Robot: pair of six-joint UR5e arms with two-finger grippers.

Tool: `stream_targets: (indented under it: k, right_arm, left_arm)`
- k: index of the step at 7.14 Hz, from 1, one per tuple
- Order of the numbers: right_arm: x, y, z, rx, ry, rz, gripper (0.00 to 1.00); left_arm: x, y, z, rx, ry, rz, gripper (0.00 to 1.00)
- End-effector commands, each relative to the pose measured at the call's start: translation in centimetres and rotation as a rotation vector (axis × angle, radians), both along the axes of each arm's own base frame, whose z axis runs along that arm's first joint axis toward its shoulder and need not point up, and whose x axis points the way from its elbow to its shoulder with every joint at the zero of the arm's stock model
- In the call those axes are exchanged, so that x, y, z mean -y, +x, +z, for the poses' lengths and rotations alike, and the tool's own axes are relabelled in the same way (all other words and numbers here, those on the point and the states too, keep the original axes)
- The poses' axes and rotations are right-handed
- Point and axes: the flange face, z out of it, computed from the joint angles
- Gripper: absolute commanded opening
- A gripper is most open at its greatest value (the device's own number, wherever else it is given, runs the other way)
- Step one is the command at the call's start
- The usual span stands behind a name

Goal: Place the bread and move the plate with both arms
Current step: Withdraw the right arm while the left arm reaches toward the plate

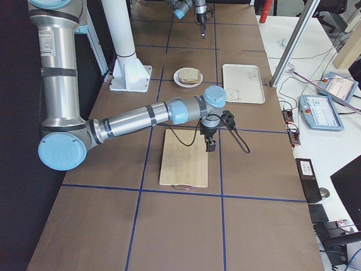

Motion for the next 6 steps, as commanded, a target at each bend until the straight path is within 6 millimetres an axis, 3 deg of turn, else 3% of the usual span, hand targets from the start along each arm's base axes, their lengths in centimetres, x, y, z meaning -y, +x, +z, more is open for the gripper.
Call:
stream_targets:
  k: [1,3,5,6]
  right_arm:
    - [-0.7,1.2,0.9,0.007,-0.006,0.008,1.0]
    - [-0.9,1.2,1.1,0.01,-0.012,0.011,1.0]
    - [-0.8,1.2,1.0,0.01,-0.013,0.014,1.0]
    - [-0.6,1.1,0.7,0.01,-0.007,0.014,1.0]
  left_arm:
    - [-6.1,7.9,-4.8,-0.169,-0.07,-0.081,1.0]
    - [-8.0,8.8,-4.8,-0.375,-0.13,-0.182,1.0]
    - [-9.2,11.0,-2.1,-0.467,-0.143,-0.239,0.98]
    - [-9.3,11.7,-2.5,-0.501,-0.202,-0.248,0.98]
